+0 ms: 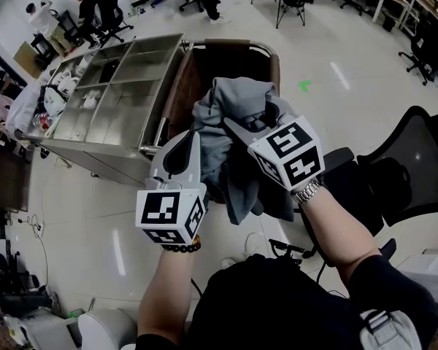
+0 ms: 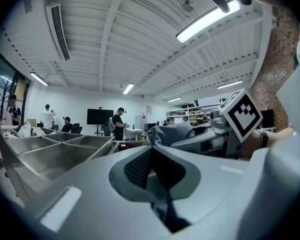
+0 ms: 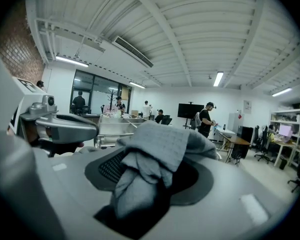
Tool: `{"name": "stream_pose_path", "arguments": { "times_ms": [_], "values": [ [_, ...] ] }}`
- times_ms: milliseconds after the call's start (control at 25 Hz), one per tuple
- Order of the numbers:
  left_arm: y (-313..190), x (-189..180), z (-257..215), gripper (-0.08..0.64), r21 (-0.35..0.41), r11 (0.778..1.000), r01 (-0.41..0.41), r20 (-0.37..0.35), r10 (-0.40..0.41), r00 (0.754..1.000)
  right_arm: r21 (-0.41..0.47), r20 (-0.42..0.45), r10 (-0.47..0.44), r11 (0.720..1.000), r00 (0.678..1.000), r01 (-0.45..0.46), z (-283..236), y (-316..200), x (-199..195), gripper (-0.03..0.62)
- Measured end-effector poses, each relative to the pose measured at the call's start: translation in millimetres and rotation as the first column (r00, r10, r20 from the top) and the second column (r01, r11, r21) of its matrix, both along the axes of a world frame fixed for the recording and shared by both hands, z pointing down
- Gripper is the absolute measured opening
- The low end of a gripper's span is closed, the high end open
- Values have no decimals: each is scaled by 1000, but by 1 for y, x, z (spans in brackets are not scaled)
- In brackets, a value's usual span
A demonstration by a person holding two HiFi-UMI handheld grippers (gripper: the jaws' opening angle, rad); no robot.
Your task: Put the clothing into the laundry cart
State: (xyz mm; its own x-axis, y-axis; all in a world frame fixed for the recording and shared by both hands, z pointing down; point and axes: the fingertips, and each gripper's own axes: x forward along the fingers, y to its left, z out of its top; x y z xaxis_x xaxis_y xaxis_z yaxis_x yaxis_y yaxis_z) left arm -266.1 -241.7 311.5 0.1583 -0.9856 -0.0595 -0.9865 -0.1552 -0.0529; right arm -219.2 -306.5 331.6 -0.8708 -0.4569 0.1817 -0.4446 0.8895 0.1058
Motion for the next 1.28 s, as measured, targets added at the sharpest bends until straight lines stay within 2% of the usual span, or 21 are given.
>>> {"name": "stream_pose_path", "arguments": {
  "times_ms": [280,600,1280],
  "values": [
    [-5,9,0,2,-4,1000,-23,1,23,1000,-26,-6,6,1000,1000,-6,6,0,9,256],
    [22,12,-9,2,3,997,-75,-1,75,997,-165,-2,51,985,999,-50,10,19,23,303],
    [95,-11,-29,2,32,991,-130,-18,131,991,-115,-54,171,978,984,-176,-12,69,15,321]
  ]
}}
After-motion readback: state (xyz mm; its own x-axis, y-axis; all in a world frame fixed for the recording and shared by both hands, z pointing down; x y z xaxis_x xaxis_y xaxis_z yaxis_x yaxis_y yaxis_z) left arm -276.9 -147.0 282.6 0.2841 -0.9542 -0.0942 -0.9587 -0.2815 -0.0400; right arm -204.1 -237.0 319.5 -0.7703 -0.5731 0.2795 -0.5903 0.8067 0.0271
